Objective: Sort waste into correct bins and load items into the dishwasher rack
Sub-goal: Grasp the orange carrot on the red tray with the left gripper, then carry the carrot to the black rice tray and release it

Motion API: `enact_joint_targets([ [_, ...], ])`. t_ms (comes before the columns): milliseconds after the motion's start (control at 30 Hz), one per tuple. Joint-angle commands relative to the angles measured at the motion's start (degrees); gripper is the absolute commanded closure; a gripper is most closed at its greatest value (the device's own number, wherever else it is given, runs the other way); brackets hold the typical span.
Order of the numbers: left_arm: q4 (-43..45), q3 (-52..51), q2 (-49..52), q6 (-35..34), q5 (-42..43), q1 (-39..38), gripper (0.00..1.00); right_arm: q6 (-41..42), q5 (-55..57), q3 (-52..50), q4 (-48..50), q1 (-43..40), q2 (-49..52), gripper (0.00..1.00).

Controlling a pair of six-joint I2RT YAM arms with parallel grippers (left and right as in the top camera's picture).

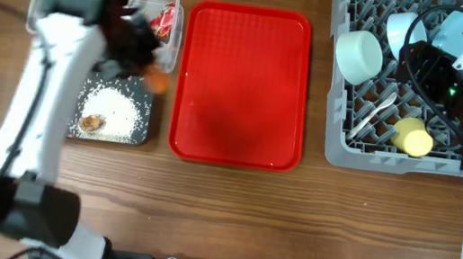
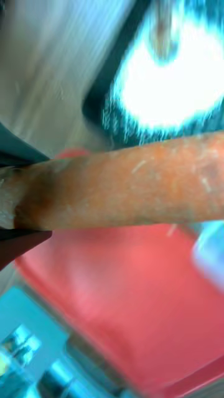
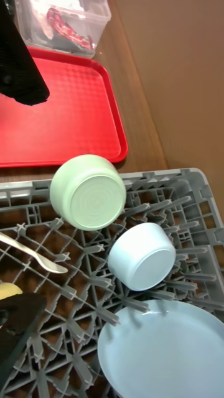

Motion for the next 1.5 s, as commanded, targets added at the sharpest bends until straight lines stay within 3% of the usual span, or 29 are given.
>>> enact_joint_targets([
  [0,-3.3,0.0,-4.1,0.7,-9.8,8.2,0.89,-1.0,0.5,0.1,0.2,0.2,0.5,0.00],
  [167,-3.9,-2.9,-2.7,-2.0,-10.3,17.4,0.80,-1.0,0.5,0.1,0.1,0.2,0.5,0.00],
  [267,-1.6,-8.8,-2.4,-3.9,-9.3,20.9,0.80,-1.1,1.0,0.0,-0.6,0.2,0.6,0.00],
  [367,4.6,-16.0,-2.4,-4.2,-5.2,23.0,0.80,-1.1,1.0,0.0,-0.5,0.2,0.8,0.00],
  [533,18.4,-30.1,-2.4,-12.5,-2.9,23.0,0.80,-1.0,1.2,0.0,-2.0,0.2,0.9,0.00],
  [667,28.3,-36.3,-2.4,-13.1,-0.6,22.7,0.81,-1.1,1.2,0.0,-2.2,0.2,0.9,0.00],
  [700,31.3,-37.7,-2.4,-13.1,-0.6,22.4,0.79,-1.1,1.2,0.0,-2.2,0.2,0.9,0.00],
  [800,34.4,-38.9,-2.4,-13.1,-0.7,21.4,0.51,-1.1,1.2,0.0,-2.5,0.2,0.9,0.00],
  [1033,36.5,-38.9,-2.4,-13.0,0.6,18.8,0.39,-1.1,1.2,0.0,-3.2,0.2,0.9,0.00],
  [1133,36.4,-38.1,-2.6,-12.1,1.9,18.5,0.33,-1.1,1.2,0.0,-2.7,0.2,0.9,0.00],
  [1233,34.6,-34.7,-4.1,-9.5,8.7,18.7,0.31,-1.1,-1.3,0.1,-2.7,0.2,0.4,0.00],
  [1367,30.9,-28.4,-8.7,-1.5,17.0,18.2,0.28,-3.6,-4.9,1.3,-2.6,0.2,-1.5,0.00],
  [1467,31.5,-26.4,-14.5,5.9,17.7,15.9,0.22,-8.3,-8.7,2.8,-3.0,0.2,-5.2,0.00],
])
